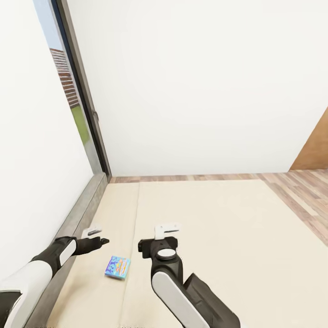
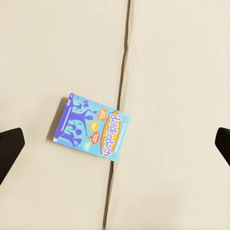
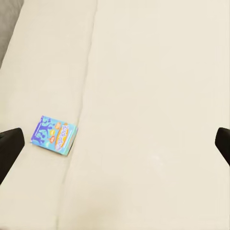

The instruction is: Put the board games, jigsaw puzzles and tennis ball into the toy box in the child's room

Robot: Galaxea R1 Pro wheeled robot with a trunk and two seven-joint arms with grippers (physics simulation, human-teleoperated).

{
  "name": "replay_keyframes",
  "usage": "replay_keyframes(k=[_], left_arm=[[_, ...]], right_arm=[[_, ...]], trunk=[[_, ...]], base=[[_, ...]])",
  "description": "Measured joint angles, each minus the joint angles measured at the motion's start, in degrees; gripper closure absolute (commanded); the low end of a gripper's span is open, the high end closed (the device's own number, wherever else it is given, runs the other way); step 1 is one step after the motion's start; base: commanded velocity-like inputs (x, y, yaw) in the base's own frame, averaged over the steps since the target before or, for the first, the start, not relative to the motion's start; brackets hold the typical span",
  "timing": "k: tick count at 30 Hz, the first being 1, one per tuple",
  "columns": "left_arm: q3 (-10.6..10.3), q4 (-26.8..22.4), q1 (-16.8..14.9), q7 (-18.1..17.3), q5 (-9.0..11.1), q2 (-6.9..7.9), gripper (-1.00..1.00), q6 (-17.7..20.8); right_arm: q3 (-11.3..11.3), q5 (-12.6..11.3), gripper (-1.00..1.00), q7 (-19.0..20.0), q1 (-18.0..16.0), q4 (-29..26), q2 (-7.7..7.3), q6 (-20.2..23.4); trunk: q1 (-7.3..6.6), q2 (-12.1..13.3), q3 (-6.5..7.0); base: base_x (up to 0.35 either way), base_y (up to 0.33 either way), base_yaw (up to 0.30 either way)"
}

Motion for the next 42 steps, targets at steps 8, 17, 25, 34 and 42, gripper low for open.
replay_keyframes(k=[8,17,25,34,42], left_arm=[[0.0,0.0,0.0,-0.1,0.1,0.00,-1.00,0.0],[0.0,0.0,0.1,-0.1,0.1,0.00,-1.00,0.0],[0.0,0.0,0.2,-0.1,0.0,-0.01,-1.00,0.0],[0.0,0.0,0.2,0.0,0.0,-0.02,-1.00,-0.1],[0.0,0.0,0.2,-0.1,0.0,0.00,-1.00,-0.1]], right_arm=[[2.2,0.0,-1.00,1.6,0.0,-0.9,0.00,0.0],[1.9,0.3,-1.00,12.5,0.0,-1.0,0.00,-2.5],[0.8,0.4,-1.00,14.6,0.0,-0.9,0.00,-3.4],[-0.5,0.4,-1.00,14.8,0.0,-0.8,0.00,-3.3],[-0.7,0.4,-1.00,14.8,0.0,-0.7,0.00,-3.3]], trunk=[[0.00,0.0,-0.76],[0.00,0.0,-1.61],[0.00,0.0,-2.36],[0.00,0.0,-3.21],[0.00,0.0,-3.97]], base=[[0.000,0.000,0.000],[0.000,0.000,0.000],[0.000,0.000,0.000],[0.000,0.000,0.000],[0.000,0.000,0.000]])
